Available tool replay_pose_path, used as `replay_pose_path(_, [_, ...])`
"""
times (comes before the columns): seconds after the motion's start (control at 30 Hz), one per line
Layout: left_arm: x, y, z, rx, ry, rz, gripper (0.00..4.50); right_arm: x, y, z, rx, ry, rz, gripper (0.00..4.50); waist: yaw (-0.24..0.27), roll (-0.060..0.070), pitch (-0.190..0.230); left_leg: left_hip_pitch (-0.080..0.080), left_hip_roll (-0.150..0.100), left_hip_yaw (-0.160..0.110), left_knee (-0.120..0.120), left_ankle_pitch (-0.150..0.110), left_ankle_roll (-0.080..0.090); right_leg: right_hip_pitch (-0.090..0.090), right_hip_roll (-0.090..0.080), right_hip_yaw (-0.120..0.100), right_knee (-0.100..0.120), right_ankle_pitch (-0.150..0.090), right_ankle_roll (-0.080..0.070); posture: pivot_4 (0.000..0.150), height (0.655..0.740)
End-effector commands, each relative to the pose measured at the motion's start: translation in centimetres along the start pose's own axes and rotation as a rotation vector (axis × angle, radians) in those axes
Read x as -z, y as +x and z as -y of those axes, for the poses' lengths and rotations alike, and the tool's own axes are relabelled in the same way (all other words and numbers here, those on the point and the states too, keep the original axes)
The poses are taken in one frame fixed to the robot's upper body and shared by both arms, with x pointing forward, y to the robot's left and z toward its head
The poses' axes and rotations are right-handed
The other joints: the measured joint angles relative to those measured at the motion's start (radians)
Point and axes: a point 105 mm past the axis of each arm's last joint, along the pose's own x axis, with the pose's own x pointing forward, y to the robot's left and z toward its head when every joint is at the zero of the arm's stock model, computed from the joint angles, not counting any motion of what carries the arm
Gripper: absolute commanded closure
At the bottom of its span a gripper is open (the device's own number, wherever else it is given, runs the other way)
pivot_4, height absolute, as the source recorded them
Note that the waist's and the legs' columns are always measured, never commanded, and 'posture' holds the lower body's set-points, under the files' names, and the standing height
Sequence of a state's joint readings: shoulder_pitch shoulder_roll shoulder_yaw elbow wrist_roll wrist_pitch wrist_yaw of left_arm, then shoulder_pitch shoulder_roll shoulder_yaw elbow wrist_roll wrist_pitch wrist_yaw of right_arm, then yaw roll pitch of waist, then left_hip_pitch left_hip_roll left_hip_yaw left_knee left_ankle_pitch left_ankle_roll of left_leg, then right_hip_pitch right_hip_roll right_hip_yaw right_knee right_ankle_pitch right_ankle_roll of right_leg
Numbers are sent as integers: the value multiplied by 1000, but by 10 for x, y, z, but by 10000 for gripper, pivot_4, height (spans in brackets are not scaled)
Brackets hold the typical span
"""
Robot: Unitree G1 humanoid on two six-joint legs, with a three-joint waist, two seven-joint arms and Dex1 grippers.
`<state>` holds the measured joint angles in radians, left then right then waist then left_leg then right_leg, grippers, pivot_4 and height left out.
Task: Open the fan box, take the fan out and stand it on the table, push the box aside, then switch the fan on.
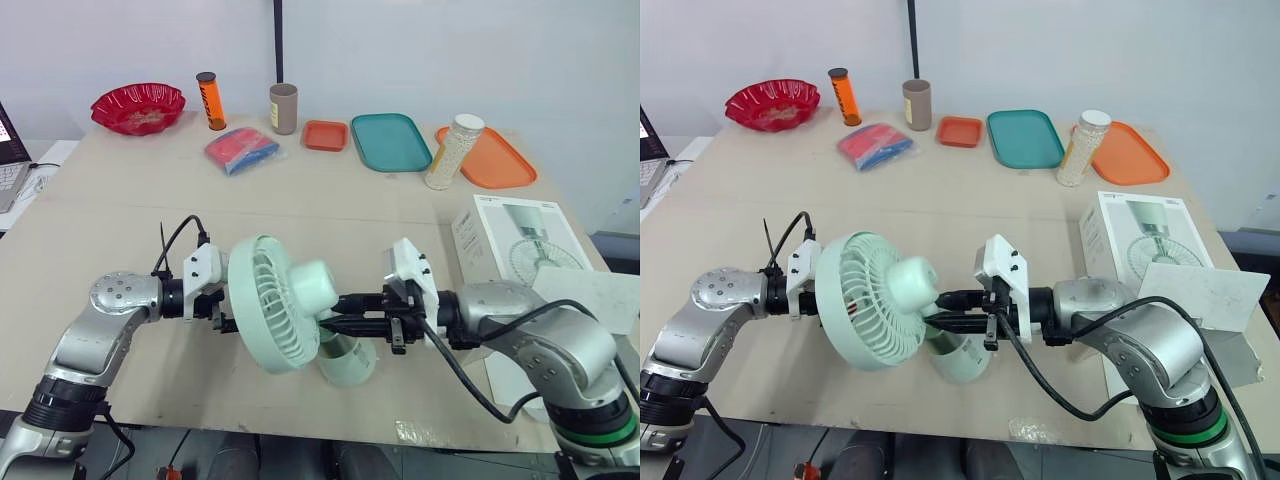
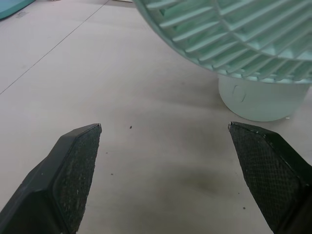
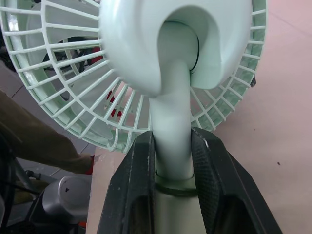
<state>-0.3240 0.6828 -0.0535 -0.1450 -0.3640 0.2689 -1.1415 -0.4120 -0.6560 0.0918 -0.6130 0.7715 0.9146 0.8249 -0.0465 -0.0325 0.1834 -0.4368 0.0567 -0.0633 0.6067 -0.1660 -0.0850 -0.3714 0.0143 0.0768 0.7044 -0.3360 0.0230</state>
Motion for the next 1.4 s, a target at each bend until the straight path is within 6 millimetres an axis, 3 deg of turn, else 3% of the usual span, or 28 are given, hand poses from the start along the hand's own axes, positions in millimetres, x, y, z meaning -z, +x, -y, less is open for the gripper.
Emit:
replay_pose_path(0.03, [-13,-2,-7,-17,52,24,614,-23,7,-3,-2,-97,85,34945,0,0,0,0,0,0,0,0,0,0,0,0,0,0,0,1500,7400])
replay_pose_path(0.33, [-14,-9,-9,-33,69,12,614,-42,16,10,74,-172,214,34945,0,0,0,0,0,0,0,0,0,0,0,0,0,0,0,1500,7400])
replay_pose_path(0.53, [-14,-11,-8,-32,68,5,614,-29,21,9,67,-202,209,34945,0,0,0,0,0,-1,0,0,0,0,0,0,0,0,0,1500,7400])
replay_pose_path(0.77, [-11,-18,-4,-17,48,-24,614,0,10,7,90,-229,180,34945,0,0,0,0,0,-1,0,0,0,0,0,-1,1,0,0,1500,7400])
replay_pose_path(1.4, [-6,0,-10,133,50,-47,614,18,-3,3,99,-162,104,34945,1,0,0,6,-1,-1,1,0,0,6,0,0,2,-1,1,1500,7400])
